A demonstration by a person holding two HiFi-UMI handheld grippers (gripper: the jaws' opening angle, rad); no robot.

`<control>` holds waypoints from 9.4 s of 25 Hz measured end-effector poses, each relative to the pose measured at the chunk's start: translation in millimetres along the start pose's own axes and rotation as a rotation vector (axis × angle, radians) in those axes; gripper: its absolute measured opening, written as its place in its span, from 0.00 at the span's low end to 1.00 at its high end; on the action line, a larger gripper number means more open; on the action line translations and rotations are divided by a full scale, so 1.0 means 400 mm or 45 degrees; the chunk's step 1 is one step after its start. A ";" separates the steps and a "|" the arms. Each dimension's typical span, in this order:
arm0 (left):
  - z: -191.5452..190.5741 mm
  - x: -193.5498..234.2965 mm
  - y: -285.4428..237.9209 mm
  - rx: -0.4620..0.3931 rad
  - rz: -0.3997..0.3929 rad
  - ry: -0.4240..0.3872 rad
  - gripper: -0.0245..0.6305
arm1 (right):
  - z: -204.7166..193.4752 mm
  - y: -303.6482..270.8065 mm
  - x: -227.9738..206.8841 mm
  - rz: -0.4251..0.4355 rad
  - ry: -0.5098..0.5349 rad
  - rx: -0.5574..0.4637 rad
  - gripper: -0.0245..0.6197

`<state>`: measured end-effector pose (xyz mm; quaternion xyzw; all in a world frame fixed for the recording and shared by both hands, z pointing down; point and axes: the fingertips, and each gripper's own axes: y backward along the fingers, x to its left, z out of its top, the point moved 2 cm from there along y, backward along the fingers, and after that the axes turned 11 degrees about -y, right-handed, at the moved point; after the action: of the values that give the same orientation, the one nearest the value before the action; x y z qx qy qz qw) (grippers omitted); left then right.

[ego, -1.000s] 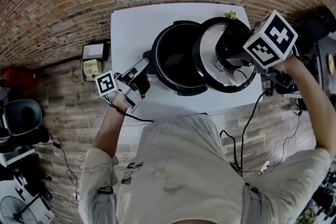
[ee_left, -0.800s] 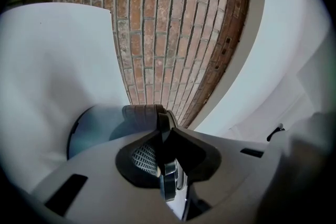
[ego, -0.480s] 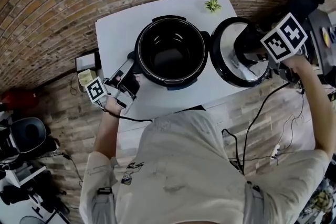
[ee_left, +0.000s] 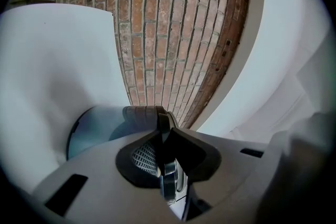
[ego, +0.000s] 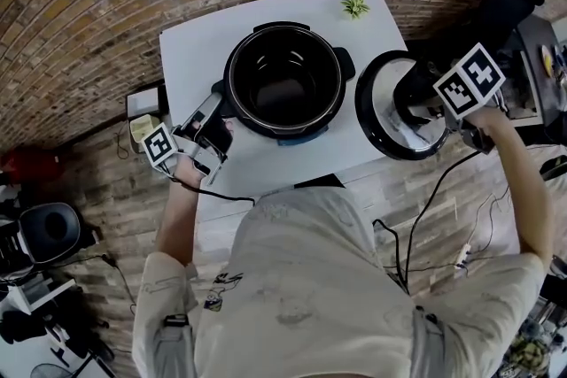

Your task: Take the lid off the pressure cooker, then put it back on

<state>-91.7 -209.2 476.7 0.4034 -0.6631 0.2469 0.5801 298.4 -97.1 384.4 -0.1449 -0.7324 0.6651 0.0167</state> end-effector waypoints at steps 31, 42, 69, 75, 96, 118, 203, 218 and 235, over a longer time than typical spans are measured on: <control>0.001 -0.001 0.000 -0.078 -0.024 0.018 0.15 | -0.032 -0.502 -0.052 -0.049 -0.015 0.017 0.49; 0.001 -0.004 0.001 -0.090 -0.026 0.016 0.15 | -0.032 -0.509 -0.050 -0.066 0.028 0.091 0.49; 0.055 -0.076 0.056 -0.151 0.494 -0.859 0.39 | 0.043 -0.321 0.052 0.139 -0.045 -0.664 0.69; 0.041 -0.147 0.117 -0.231 0.710 -1.260 0.39 | 0.062 -0.207 0.127 0.130 -0.014 -1.004 0.69; -0.101 -0.256 0.295 -0.401 1.031 -2.098 0.38 | 0.024 -0.066 0.297 -0.049 -0.065 -1.674 0.68; -0.081 -0.230 0.273 -0.333 0.871 -1.916 0.38 | 0.014 -0.084 0.308 -0.056 -0.052 -1.620 0.68; -0.003 -0.005 -0.013 0.236 0.138 -0.119 0.16 | -0.024 -0.357 -0.067 -0.074 0.175 -0.125 0.49; -0.001 -0.007 -0.012 0.171 0.100 -0.082 0.15 | 0.028 0.080 -0.006 -0.153 0.316 -0.222 0.49; 0.003 -0.004 -0.017 0.106 0.053 -0.052 0.15 | 0.273 0.057 0.332 0.098 0.702 -0.201 0.49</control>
<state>-86.6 -213.5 473.9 0.4183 -0.6722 0.2782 0.5439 151.8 -170.2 327.2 -0.3488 -0.7435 0.5418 0.1787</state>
